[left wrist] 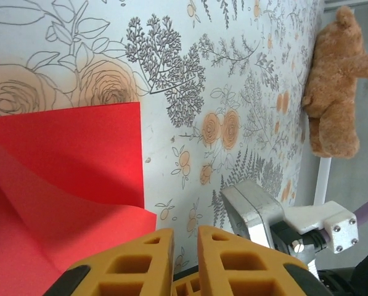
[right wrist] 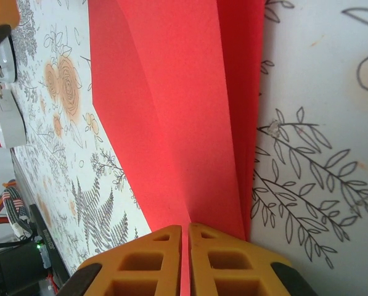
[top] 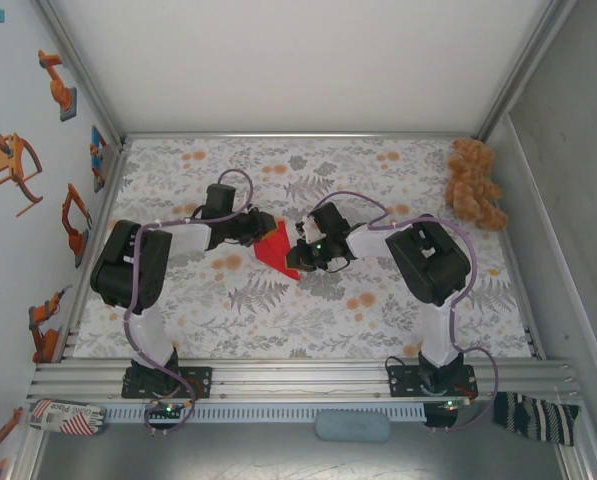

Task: Fold a paper plane with a square sheet of paper (pick it up from the middle)
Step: Fourth fold the wing at the center of the table.

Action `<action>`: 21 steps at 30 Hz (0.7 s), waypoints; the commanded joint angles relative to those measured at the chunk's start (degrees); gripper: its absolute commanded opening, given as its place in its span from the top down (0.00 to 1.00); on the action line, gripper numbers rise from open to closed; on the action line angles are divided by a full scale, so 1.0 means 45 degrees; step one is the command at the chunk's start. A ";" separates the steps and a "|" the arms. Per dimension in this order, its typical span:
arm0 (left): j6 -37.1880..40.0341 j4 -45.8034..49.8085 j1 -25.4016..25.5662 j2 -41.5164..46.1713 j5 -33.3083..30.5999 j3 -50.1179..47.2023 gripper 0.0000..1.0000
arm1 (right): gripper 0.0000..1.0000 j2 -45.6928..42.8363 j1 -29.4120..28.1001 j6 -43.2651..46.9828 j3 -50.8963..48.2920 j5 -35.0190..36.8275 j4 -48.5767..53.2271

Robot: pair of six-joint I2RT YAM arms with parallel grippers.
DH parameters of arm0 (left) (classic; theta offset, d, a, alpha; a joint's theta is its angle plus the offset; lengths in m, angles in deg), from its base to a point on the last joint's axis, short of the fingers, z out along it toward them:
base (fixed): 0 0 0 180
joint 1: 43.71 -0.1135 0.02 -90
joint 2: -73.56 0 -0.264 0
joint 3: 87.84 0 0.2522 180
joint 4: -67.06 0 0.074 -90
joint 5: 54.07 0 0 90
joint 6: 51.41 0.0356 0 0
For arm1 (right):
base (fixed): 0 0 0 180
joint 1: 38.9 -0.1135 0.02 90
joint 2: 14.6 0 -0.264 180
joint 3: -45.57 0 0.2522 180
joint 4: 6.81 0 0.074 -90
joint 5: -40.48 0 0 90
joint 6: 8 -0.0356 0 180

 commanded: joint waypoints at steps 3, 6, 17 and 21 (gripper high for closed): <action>0.0442 0.0104 0.0127 -0.0109 0.0016 -0.0618 0.84 | 0.89 0.0287 -0.0070 0.0333 0.0050 0.0571 0.1085; 0.0406 -0.0070 0.0246 -0.0403 0.0132 -0.0550 0.85 | 0.89 0.0307 -0.0070 0.0328 0.0090 0.0552 0.1098; 0.0363 0.0821 0.0320 -0.1434 -0.0239 0.0172 0.86 | 0.89 0.0184 -0.0066 0.0319 0.0072 0.0536 0.1193; 0.0645 0.1836 0.0352 -0.1630 -0.0616 0.0349 0.86 | 0.89 -0.0447 -0.0065 -0.0121 0.0109 0.0317 0.0695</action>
